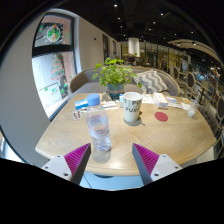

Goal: Pour water

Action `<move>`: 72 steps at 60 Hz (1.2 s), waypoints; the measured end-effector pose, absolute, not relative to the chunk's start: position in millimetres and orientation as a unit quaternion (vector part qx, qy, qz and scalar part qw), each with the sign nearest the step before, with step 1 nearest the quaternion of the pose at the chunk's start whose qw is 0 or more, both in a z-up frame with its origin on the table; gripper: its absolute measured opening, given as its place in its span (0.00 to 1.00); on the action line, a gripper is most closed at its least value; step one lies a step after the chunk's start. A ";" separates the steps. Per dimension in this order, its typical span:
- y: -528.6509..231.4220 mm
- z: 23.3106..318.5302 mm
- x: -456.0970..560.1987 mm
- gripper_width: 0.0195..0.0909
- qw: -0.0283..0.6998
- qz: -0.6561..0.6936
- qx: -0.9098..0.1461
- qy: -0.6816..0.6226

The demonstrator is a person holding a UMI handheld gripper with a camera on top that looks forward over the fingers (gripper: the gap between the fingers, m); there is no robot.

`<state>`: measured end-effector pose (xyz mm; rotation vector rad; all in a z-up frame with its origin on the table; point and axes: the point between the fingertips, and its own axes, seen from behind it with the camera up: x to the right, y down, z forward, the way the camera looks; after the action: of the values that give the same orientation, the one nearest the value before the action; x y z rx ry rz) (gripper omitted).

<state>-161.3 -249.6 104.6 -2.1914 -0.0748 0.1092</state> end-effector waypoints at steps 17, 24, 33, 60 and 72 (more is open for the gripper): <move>-179.4 74.1 -212.3 0.92 0.475 0.039 -0.879 -0.010; -158.5 61.5 -214.4 0.80 0.483 0.030 -0.875 -0.008; -144.3 56.2 -211.5 0.54 0.494 0.024 -0.869 0.005; -127.8 97.9 -226.2 0.17 0.514 0.036 -0.857 -0.016; -88.5 146.1 -237.5 0.17 0.535 0.081 -0.841 0.005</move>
<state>-237.5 -88.5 146.1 -2.0038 0.0116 0.1930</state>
